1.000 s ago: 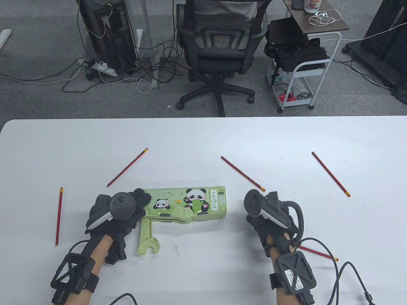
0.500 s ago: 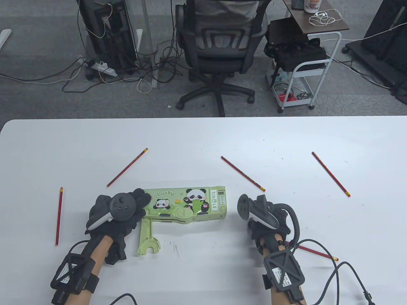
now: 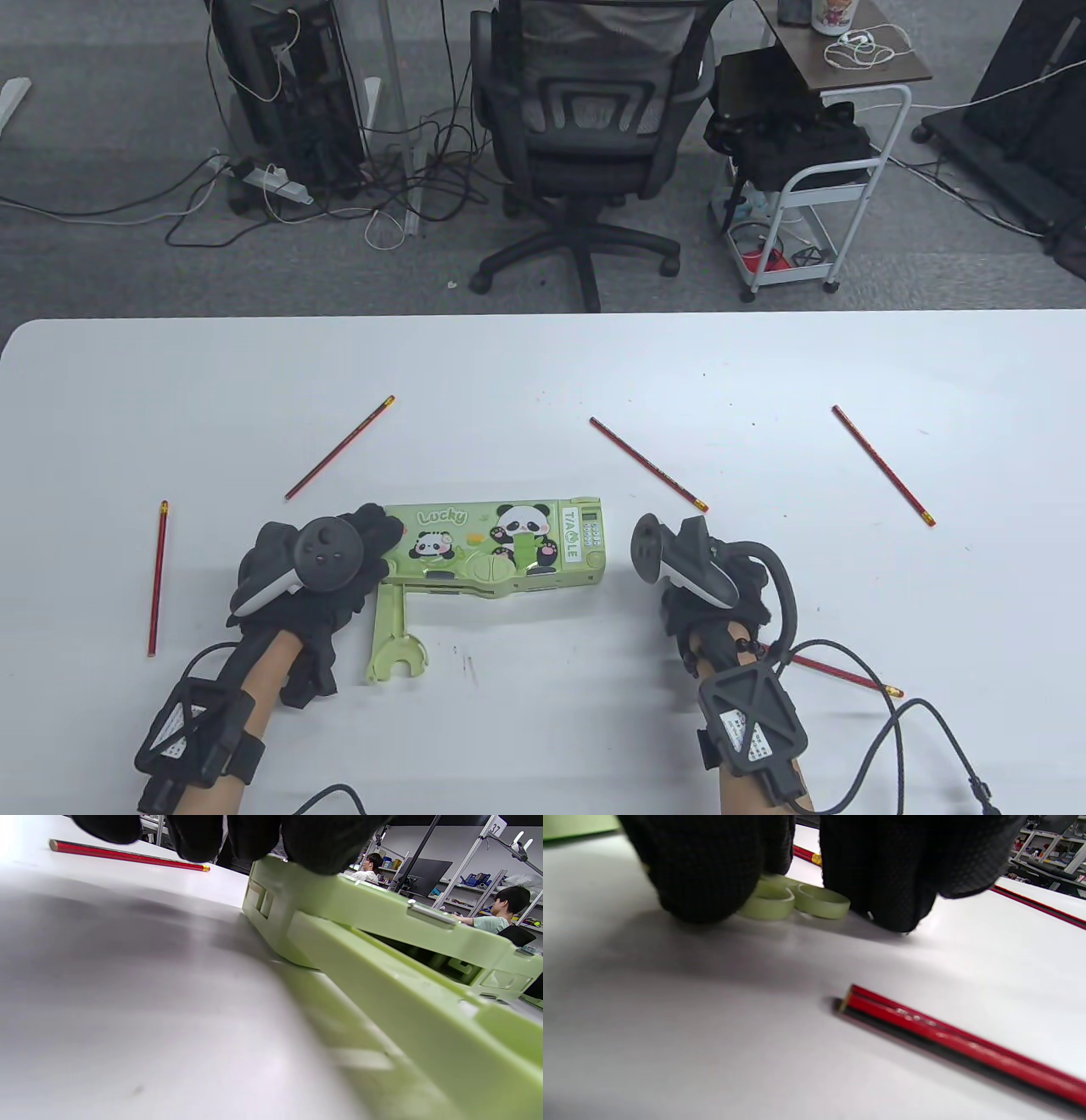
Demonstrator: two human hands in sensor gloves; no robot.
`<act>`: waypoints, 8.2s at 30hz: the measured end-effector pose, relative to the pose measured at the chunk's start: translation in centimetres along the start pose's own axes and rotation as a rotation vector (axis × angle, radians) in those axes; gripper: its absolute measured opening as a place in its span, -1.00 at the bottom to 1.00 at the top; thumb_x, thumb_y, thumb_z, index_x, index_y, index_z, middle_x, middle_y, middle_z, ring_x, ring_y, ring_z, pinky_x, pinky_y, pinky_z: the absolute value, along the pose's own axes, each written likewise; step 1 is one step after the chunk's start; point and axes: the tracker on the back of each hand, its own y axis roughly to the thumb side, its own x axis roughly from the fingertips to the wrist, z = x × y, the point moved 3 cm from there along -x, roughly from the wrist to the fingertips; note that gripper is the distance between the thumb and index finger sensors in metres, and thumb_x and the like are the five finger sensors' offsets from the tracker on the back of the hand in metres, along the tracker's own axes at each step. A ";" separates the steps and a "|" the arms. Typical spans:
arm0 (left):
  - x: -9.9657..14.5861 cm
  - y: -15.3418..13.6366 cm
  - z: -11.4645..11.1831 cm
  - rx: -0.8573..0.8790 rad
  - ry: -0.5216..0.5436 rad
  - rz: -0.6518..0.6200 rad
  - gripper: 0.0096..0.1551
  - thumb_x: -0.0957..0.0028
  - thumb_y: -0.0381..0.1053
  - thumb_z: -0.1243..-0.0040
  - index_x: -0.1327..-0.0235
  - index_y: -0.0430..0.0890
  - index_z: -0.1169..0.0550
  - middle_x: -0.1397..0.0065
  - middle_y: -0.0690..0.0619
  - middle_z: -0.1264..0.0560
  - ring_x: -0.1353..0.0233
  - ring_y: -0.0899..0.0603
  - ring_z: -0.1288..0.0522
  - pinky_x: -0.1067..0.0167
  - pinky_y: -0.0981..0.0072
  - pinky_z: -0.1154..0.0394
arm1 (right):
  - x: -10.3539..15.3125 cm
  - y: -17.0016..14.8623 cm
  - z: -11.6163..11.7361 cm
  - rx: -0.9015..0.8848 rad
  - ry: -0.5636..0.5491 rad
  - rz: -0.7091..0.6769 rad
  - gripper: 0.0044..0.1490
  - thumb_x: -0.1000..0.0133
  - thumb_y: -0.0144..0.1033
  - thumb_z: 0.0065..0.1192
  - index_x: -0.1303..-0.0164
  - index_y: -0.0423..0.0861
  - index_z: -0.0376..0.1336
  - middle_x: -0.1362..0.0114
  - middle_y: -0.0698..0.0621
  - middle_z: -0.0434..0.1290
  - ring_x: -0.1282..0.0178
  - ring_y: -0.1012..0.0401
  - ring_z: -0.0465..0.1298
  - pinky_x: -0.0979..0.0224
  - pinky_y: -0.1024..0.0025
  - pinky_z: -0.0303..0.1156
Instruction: Organize multifunction pencil case
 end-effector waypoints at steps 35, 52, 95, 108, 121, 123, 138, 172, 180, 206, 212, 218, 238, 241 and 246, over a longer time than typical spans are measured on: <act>0.0 -1.2 -0.1 0.137 -0.010 0.000 -0.38 -0.25 -0.03 -0.13 -0.60 0.12 -0.29 -0.80 -0.05 -0.15 -0.74 -0.36 -0.21 -0.41 -0.59 -0.21 | 2.5 -2.6 -2.5 -0.443 -0.109 0.028 -0.07 -0.07 0.03 0.32 -0.62 -0.08 0.12 -0.40 -0.52 0.37 -0.20 -0.30 0.54 -0.27 -0.26 0.49; -0.2 -1.5 0.0 0.184 -0.015 -0.005 -0.38 -0.24 -0.03 -0.15 -0.59 0.13 -0.30 -0.80 -0.04 -0.16 -0.74 -0.35 -0.24 -0.40 -0.59 -0.24 | 8.1 8.4 -6.2 -0.702 -0.110 -0.134 -0.06 -0.11 0.02 0.30 -0.63 -0.16 0.11 -0.36 -0.56 0.37 -0.15 -0.32 0.56 -0.21 -0.26 0.52; -0.3 -1.7 0.0 0.191 -0.052 -0.005 -0.37 -0.25 -0.04 -0.16 -0.60 0.14 -0.29 -0.81 -0.03 -0.13 -0.75 -0.36 -0.22 -0.41 -0.61 -0.23 | 10.6 25.2 -4.2 -0.407 -0.020 -0.342 -0.11 -0.16 0.14 0.08 -0.51 -0.24 0.26 -0.25 -0.43 0.50 -0.05 -0.21 0.64 -0.15 -0.17 0.59; -0.3 -1.6 -0.1 0.188 -0.060 -0.003 -0.36 -0.25 -0.04 -0.16 -0.61 0.14 -0.28 -0.82 -0.03 -0.11 -0.75 -0.36 -0.21 -0.41 -0.61 -0.22 | 11.5 26.6 -4.2 -0.264 -0.163 -0.397 -0.12 -0.15 0.12 0.05 -0.47 -0.27 0.28 -0.28 -0.39 0.52 -0.10 -0.23 0.65 -0.19 -0.16 0.59; -0.3 -1.6 -0.1 0.182 -0.066 -0.003 -0.35 -0.25 -0.04 -0.16 -0.62 0.14 -0.27 -0.82 -0.04 -0.11 -0.75 -0.37 -0.20 -0.41 -0.61 -0.22 | 12.3 28.1 -3.6 -0.108 -0.262 -0.405 -0.11 -0.11 0.17 0.12 -0.45 -0.24 0.30 -0.26 -0.36 0.54 -0.09 -0.21 0.66 -0.18 -0.13 0.61; -0.3 -1.6 -0.1 0.181 -0.066 -0.003 -0.35 -0.25 -0.04 -0.17 -0.62 0.14 -0.27 -0.82 -0.04 -0.10 -0.75 -0.37 -0.20 -0.41 -0.61 -0.22 | 12.2 28.1 -3.6 -0.103 -0.270 -0.405 -0.11 -0.11 0.17 0.14 -0.44 -0.24 0.30 -0.26 -0.35 0.54 -0.08 -0.21 0.66 -0.17 -0.13 0.61; -0.3 -1.6 -0.2 0.191 -0.068 -0.008 -0.35 -0.25 -0.03 -0.17 -0.62 0.15 -0.27 -0.82 -0.03 -0.10 -0.76 -0.37 -0.20 -0.41 -0.61 -0.22 | 11.9 27.7 -3.6 -0.094 -0.283 -0.395 -0.18 -0.02 0.04 0.23 -0.42 -0.17 0.31 -0.26 -0.26 0.55 -0.08 -0.14 0.67 -0.18 -0.06 0.62; -0.3 -1.8 -0.1 0.204 -0.068 -0.012 -0.35 -0.24 -0.03 -0.17 -0.61 0.16 -0.28 -0.82 -0.02 -0.10 -0.76 -0.36 -0.20 -0.41 -0.62 -0.22 | 11.4 27.6 -1.7 -0.258 -0.097 -0.329 0.52 -0.07 0.23 0.00 -0.48 -0.74 -0.49 -0.37 -0.82 -0.55 -0.36 -0.73 -0.34 -0.36 -0.63 -0.22; -0.3 -1.8 -0.1 0.205 -0.068 -0.012 -0.36 -0.24 -0.03 -0.18 -0.60 0.16 -0.28 -0.82 -0.02 -0.10 -0.76 -0.36 -0.20 -0.41 -0.62 -0.22 | 11.2 26.9 -1.7 -0.248 -0.075 -0.314 0.56 -0.04 0.24 0.02 -0.46 -0.74 -0.52 -0.34 -0.83 -0.57 -0.35 -0.73 -0.37 -0.35 -0.63 -0.24; -0.3 -2.0 0.0 0.223 -0.068 -0.016 -0.36 -0.24 -0.04 -0.19 -0.60 0.16 -0.29 -0.82 -0.02 -0.11 -0.76 -0.36 -0.21 -0.41 -0.62 -0.22 | 6.4 19.9 -3.1 -0.085 0.008 -0.288 0.66 0.07 0.27 0.13 -0.48 -0.69 -0.56 -0.38 -0.78 -0.59 -0.35 -0.71 -0.45 -0.34 -0.64 -0.29; -0.3 -2.0 0.0 0.222 -0.070 -0.016 -0.36 -0.24 -0.04 -0.19 -0.60 0.16 -0.29 -0.82 -0.02 -0.11 -0.76 -0.36 -0.20 -0.41 -0.62 -0.22 | 4.8 19.3 -3.2 -0.039 -0.011 -0.424 0.64 0.07 0.29 0.09 -0.48 -0.63 -0.59 -0.39 -0.76 -0.59 -0.34 -0.69 -0.48 -0.34 -0.64 -0.32; -0.3 -2.0 0.0 0.213 -0.070 -0.016 -0.36 -0.24 -0.03 -0.19 -0.60 0.16 -0.29 -0.82 -0.02 -0.11 -0.76 -0.36 -0.20 -0.41 -0.62 -0.22 | 3.2 18.4 -3.0 -0.055 -0.028 -0.512 0.62 0.11 0.32 0.04 -0.48 -0.57 -0.60 -0.41 -0.73 -0.58 -0.37 -0.67 -0.48 -0.34 -0.64 -0.34; -0.4 -2.0 0.0 0.212 -0.077 -0.017 -0.36 -0.24 -0.03 -0.19 -0.60 0.17 -0.29 -0.82 -0.01 -0.11 -0.76 -0.36 -0.20 -0.41 -0.62 -0.21 | 0.3 17.3 -2.7 -0.009 -0.063 -0.603 0.43 0.06 0.33 -0.12 -0.55 -0.38 -0.54 -0.52 -0.62 -0.47 -0.48 -0.64 -0.31 -0.40 -0.64 -0.21; -0.4 -2.0 0.0 0.213 -0.076 -0.017 -0.36 -0.24 -0.03 -0.19 -0.60 0.17 -0.29 -0.82 -0.02 -0.11 -0.76 -0.36 -0.20 -0.41 -0.62 -0.21 | 0.3 17.3 -2.7 0.011 -0.060 -0.602 0.42 0.05 0.33 -0.13 -0.55 -0.38 -0.55 -0.54 -0.62 -0.45 -0.49 -0.64 -0.30 -0.40 -0.65 -0.20; -0.4 -2.0 0.0 0.213 -0.076 -0.017 -0.36 -0.24 -0.03 -0.19 -0.60 0.17 -0.29 -0.82 -0.01 -0.11 -0.76 -0.35 -0.20 -0.41 -0.62 -0.21 | 0.4 17.6 -2.6 0.039 -0.078 -0.605 0.43 0.03 0.34 -0.12 -0.56 -0.40 -0.54 -0.56 -0.63 -0.40 -0.49 -0.67 -0.24 -0.39 -0.66 -0.16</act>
